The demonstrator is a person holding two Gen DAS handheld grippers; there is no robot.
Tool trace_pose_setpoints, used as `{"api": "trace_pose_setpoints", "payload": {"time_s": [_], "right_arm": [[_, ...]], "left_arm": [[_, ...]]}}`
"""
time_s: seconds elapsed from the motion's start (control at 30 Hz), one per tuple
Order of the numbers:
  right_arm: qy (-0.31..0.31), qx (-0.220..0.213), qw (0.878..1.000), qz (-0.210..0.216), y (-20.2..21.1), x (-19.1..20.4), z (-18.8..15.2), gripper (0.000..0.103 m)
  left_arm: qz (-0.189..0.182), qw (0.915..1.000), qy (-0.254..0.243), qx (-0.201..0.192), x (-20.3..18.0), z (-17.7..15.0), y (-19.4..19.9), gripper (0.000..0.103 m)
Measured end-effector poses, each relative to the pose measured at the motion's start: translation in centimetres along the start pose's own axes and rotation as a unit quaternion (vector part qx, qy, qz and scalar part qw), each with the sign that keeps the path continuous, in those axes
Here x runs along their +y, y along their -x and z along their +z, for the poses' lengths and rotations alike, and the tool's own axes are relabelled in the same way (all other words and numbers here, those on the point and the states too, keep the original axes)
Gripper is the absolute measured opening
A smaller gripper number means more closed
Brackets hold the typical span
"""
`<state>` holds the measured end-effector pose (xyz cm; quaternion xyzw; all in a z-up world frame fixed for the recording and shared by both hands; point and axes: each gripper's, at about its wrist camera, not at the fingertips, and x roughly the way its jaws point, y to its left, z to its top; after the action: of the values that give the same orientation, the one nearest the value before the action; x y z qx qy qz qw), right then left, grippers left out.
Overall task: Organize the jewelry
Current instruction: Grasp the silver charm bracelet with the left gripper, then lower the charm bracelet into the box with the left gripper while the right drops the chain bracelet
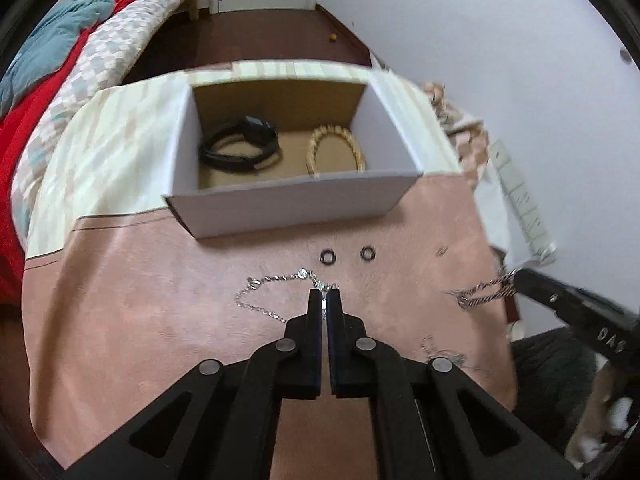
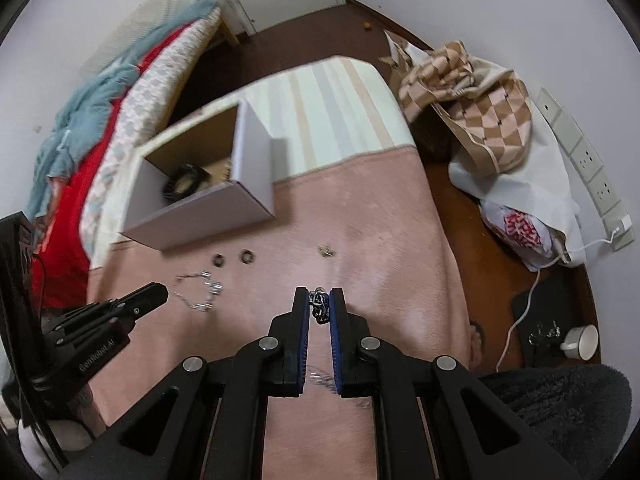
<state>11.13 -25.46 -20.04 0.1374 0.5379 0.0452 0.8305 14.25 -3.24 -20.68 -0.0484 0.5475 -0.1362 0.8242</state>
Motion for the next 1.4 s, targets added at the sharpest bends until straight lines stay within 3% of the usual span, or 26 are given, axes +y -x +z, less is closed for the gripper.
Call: {"api": "trace_pose_setpoints", "payload": {"time_s": [0.13,0.27,0.37,0.43,0.47,0.6,0.7,0.77,0.8,0.83,1.0,1.17,1.3,1.33,1.4], "right_arm": [[0.011,-0.012,1.0,0.012,1.2,1.2,0.7,0.01],[0.015,-0.016,1.0,0.011,1.0,1.7,1.1,0.01],[0.012,-0.013,1.0,0.005,0.2,1.5,1.1,0.01],[0.007,-0.006,1.0,0.001,-0.6,1.1,0.9,0.01],[0.004,-0.002,1.0,-0.003,-1.0,0.8,0.8,0.01],[-0.007,0.01,1.0,-0.011,-2.1,-0.3,0.4,0.01],[-0.014,0.016,1.0,-0.013,-2.6,-1.0,0.2,0.01],[-0.017,0.019,1.0,-0.014,-2.9,-1.2,0.1,0.01],[-0.017,0.019,1.0,-0.014,-3.0,-1.3,0.1,0.01],[-0.017,0.02,1.0,-0.013,-3.0,-1.2,0.0,0.01],[-0.02,0.016,1.0,-0.006,-2.8,-1.0,0.4,0.01],[-0.022,0.008,1.0,0.007,-1.9,-0.6,0.9,0.01],[-0.021,0.002,1.0,0.019,-1.2,0.1,1.2,0.01],[-0.02,0.0,1.0,0.023,-0.9,0.3,1.4,0.01],[-0.016,-0.004,0.999,0.031,-0.3,0.9,1.7,0.01]], "left_arm": [[-0.016,0.9997,0.005,-0.016,0.6,1.1,1.9,0.0],[-0.048,0.9988,0.012,-0.002,0.8,1.6,0.9,0.003],[-0.04,0.9988,0.01,0.028,0.5,1.7,-1.6,0.019],[-0.032,0.9986,0.001,0.041,0.0,1.4,-3.3,0.053],[-0.027,0.9985,-0.004,0.048,-0.3,1.3,-4.2,0.053],[0.011,0.996,-0.042,0.078,-1.9,0.5,-7.4,0.053],[0.04,0.9941,-0.082,0.06,-3.4,0.2,-7.8,0.05],[0.051,0.9927,-0.097,0.049,-4.0,0.3,-8.0,0.037],[0.055,0.9924,-0.1,0.046,-4.0,0.4,-8.0,0.012],[0.051,0.993,-0.096,0.047,-3.8,0.7,-8.1,0.008],[-0.007,0.9984,-0.022,0.051,-1.1,0.8,-7.4,0.008],[-0.05,0.9979,0.031,0.029,0.9,0.1,-4.1,0.008],[-0.069,0.9964,0.049,0.01,1.6,0.1,-1.6,0.008],[-0.071,0.9962,0.05,0.004,1.6,0.3,-1.0,0.001],[-0.081,0.9952,0.055,-0.004,1.9,0.6,0.0,0.001]]}}
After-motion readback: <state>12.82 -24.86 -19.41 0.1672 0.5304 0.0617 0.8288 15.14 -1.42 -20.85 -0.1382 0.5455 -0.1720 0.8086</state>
